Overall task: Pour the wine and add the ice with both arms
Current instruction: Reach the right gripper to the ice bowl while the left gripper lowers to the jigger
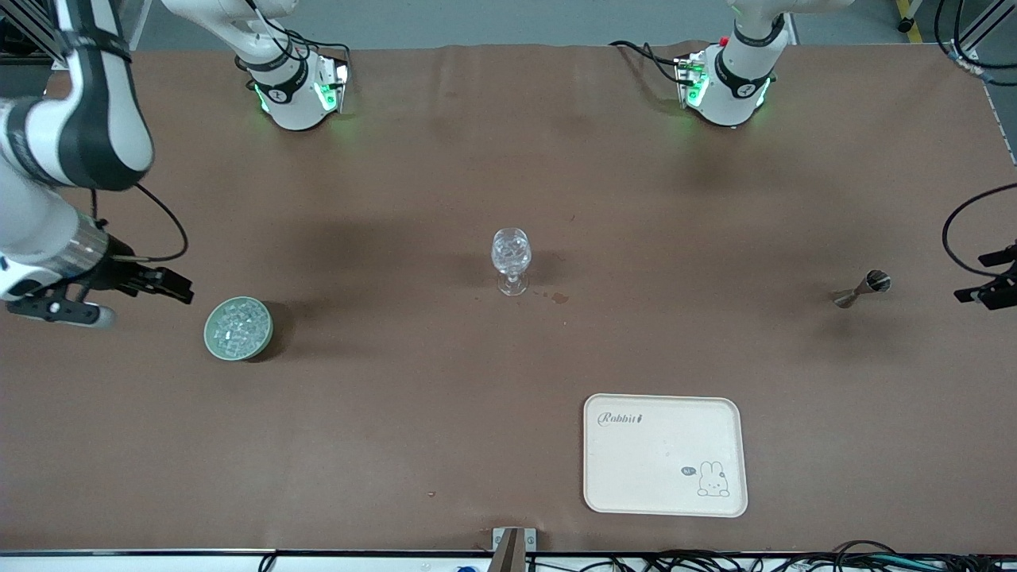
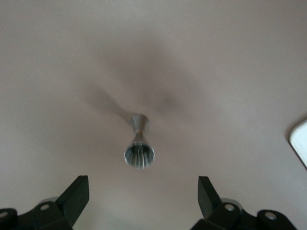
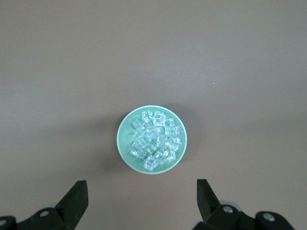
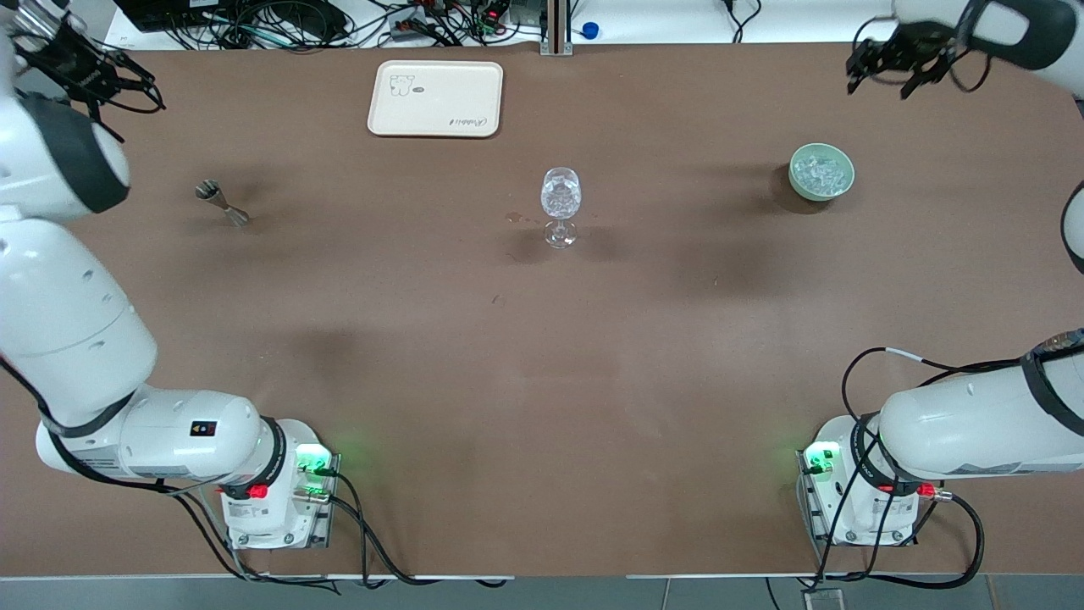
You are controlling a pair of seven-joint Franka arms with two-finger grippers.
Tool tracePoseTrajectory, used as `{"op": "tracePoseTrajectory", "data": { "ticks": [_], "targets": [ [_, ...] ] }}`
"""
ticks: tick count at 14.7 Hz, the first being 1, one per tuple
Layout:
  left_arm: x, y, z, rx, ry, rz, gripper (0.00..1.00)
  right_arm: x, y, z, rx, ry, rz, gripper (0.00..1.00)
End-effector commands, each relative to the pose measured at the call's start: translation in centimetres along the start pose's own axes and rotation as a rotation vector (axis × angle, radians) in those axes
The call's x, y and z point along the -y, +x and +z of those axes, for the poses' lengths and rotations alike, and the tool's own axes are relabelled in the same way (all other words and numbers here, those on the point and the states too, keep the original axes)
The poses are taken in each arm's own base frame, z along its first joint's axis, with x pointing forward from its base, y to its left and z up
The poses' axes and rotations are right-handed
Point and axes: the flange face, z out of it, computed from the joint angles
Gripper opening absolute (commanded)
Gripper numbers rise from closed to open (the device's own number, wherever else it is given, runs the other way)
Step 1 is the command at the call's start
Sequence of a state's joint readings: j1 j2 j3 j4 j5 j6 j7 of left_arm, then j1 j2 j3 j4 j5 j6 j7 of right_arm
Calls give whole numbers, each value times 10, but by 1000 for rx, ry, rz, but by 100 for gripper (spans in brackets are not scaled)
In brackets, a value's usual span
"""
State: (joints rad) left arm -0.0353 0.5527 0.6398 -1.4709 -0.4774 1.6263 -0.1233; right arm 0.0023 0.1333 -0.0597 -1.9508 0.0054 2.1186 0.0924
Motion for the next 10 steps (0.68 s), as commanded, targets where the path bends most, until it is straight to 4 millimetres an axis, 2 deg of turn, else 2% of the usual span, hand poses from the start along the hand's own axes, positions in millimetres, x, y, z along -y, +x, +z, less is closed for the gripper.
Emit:
{"op": "tracePoseTrajectory", "data": {
  "ticks": [1,4,6,9,10],
  "targets": [
    [15,34,23,15,-16,-84,100,-2,-2,42,-4,-2,-7,94],
    [29,50,56,52,-20,-127,100,-1,-9,78,-18,-4,-11,72],
    [52,65,70,76,-106,-193,100,-2,-10,99,-13,-8,-9,68],
    [71,77,99,150,-180,-261,100,-5,-7,134,-11,-13,-6,59],
    [80,81,106,179,-212,-301,100,-4,-7,143,-10,-14,-8,58]
  ]
}}
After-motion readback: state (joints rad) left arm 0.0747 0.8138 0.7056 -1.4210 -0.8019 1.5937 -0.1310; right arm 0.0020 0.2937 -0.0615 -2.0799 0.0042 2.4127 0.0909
